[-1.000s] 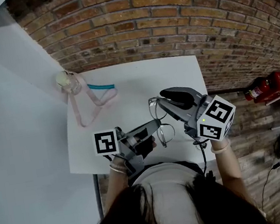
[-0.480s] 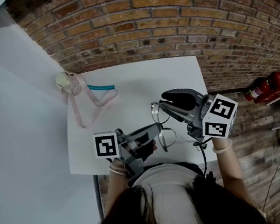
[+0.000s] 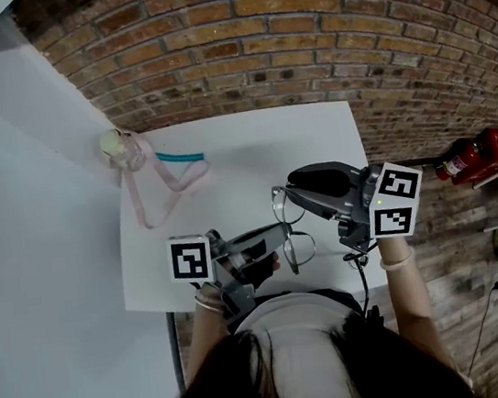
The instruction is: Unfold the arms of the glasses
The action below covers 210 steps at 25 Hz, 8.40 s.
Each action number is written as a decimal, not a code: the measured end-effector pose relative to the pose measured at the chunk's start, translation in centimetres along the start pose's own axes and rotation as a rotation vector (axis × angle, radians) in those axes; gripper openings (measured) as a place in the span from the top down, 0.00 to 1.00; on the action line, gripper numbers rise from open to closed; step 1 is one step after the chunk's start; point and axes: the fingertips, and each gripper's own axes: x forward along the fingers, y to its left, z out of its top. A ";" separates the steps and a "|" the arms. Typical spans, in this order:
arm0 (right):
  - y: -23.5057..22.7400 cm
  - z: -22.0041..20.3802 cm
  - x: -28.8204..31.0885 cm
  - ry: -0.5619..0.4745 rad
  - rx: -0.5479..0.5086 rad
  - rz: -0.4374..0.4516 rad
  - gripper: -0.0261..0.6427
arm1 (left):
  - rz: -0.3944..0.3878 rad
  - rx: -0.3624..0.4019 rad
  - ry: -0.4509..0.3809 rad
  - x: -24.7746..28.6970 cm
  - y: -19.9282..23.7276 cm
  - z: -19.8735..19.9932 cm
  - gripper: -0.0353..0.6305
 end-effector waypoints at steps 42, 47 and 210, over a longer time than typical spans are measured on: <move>2.8 3.3 -0.8 -0.126 -0.105 0.030 0.89 | 0.056 -0.048 -0.099 -1.1 1.6 1.7 0.91; 3.3 3.7 -0.8 -0.134 -0.126 0.041 0.90 | 0.046 -0.043 -0.106 -1.2 1.4 2.0 0.91; -5.4 -3.6 -3.4 0.016 -0.249 -0.607 0.95 | -0.008 -0.130 -0.300 -4.5 1.6 5.0 0.91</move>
